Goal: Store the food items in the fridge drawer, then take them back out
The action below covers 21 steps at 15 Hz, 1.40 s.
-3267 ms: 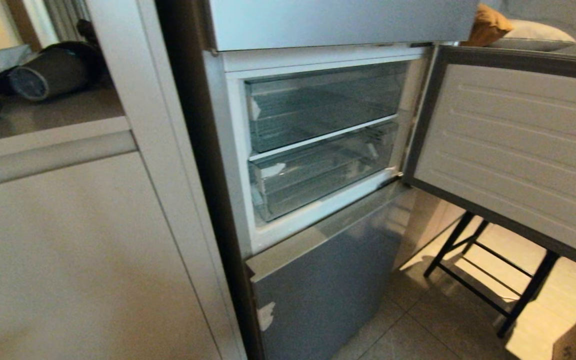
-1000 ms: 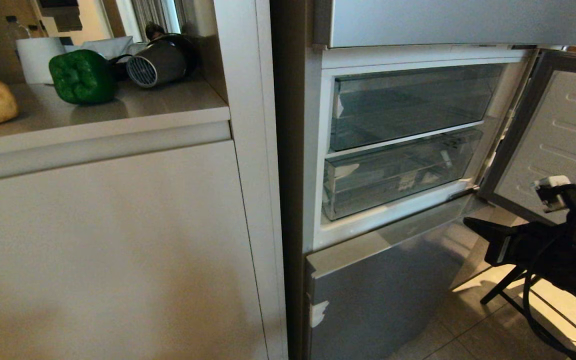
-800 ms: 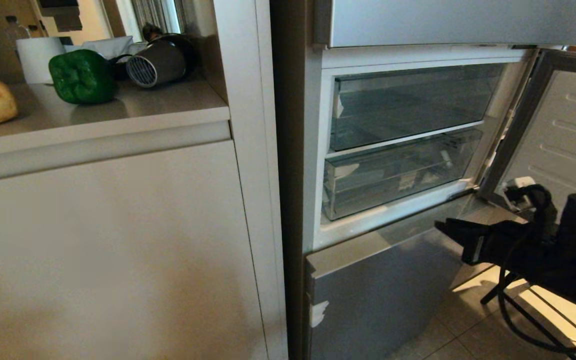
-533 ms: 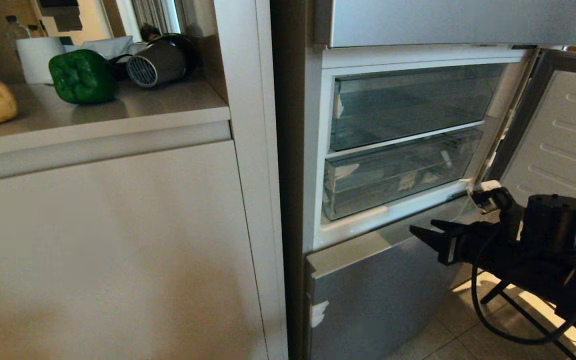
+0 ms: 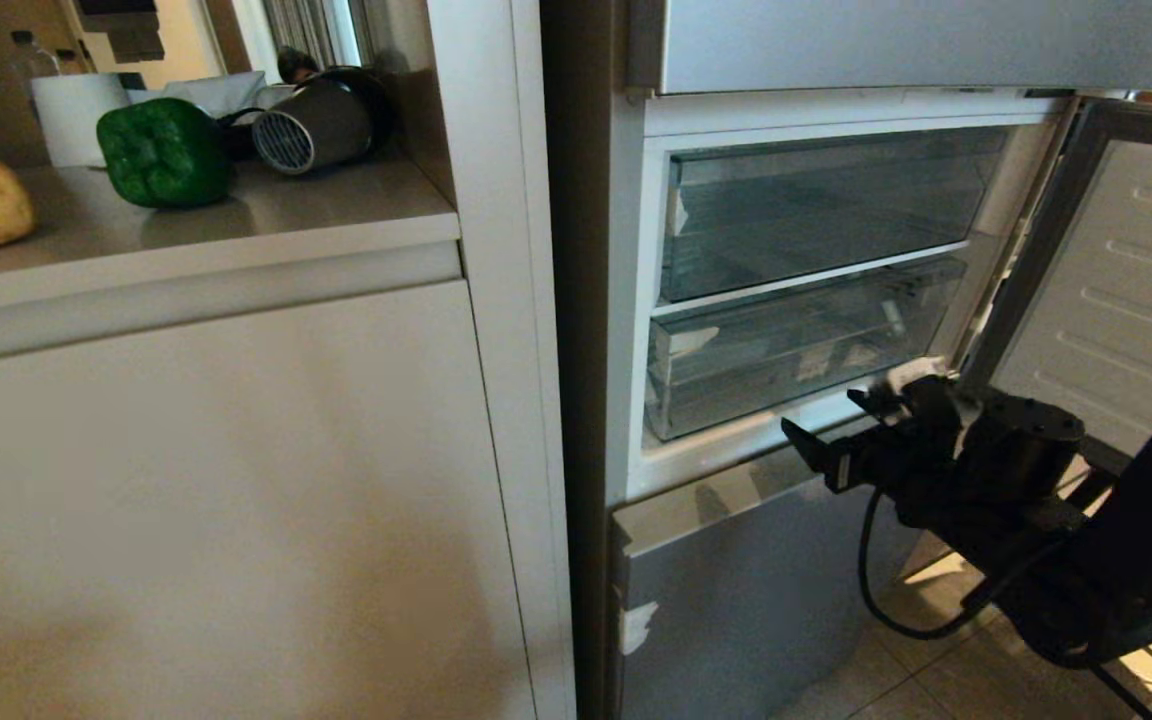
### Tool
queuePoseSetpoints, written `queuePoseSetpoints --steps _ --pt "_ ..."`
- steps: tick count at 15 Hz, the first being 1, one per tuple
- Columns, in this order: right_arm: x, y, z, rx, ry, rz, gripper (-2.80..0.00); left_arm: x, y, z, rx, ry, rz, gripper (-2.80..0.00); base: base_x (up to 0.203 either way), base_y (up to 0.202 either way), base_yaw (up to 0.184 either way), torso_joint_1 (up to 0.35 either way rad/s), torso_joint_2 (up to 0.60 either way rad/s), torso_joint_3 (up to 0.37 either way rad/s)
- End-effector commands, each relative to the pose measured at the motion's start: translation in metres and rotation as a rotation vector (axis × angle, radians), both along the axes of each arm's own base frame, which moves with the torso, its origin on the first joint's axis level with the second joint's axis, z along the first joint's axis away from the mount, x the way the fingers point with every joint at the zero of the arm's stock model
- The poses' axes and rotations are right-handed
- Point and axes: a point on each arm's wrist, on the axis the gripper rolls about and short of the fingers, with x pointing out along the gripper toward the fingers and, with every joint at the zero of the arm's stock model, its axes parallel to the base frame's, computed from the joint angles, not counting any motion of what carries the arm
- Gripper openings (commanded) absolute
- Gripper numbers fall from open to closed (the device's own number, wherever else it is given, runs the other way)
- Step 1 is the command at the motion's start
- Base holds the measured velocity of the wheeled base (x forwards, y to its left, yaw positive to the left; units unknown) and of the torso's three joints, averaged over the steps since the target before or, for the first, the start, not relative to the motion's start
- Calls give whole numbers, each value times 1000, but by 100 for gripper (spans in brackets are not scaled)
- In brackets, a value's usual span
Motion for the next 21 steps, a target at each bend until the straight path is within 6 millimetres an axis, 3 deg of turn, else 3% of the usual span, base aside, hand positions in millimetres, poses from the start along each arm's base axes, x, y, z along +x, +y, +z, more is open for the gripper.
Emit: queuePoseSetpoints --steps 1,12,21 --pt "8 2 -17 -26 19 -2 0 1 0 -3 0 10 0 -280 0 0 0 0 0 0" --pt "44 0 40 1 -230 -34 0 1 0 -3 0 10 0 -280 0 0 0 0 0 0" --pt "61 -13 51 -49 -272 -81 0 1 0 -3 0 10 0 -280 0 0 0 0 0 0"
